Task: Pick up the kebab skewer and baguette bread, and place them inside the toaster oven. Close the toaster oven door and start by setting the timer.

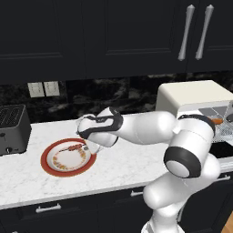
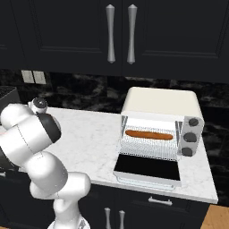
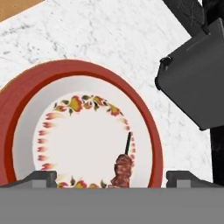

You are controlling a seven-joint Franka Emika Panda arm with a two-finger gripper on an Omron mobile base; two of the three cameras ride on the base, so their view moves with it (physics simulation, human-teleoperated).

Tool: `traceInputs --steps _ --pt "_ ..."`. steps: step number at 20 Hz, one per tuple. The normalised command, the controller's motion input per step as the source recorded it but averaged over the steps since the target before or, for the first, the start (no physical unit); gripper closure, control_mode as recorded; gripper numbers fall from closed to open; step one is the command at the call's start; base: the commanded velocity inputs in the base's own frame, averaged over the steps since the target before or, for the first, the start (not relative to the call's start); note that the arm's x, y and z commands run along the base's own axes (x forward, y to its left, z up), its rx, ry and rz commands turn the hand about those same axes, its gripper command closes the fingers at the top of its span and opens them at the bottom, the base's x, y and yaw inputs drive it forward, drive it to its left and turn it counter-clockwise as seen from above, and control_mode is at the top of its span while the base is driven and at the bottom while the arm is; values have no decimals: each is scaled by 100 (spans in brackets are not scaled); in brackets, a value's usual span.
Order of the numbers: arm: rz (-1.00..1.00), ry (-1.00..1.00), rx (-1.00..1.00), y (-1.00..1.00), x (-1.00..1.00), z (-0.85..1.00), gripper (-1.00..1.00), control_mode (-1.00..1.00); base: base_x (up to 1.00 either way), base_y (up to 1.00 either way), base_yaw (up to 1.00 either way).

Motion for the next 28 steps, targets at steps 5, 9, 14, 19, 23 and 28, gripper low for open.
traceInputs --steps 5,9,14,19,23,28 --pt "0 7 -4 1 6 -22 -100 -100 0 0 0" --pt "0 10 -6 1 22 -23 -100 -100 0 0 0" --pt "0 9 -5 5 36 -15 -100 -100 0 0 0" --pt "0 8 -5 12 33 -18 -100 -100 0 0 0" --pt "0 5 -4 24 33 -16 -100 -100 0 0 0" --pt "0 2 -3 22 31 -12 -100 -100 0 0 0"
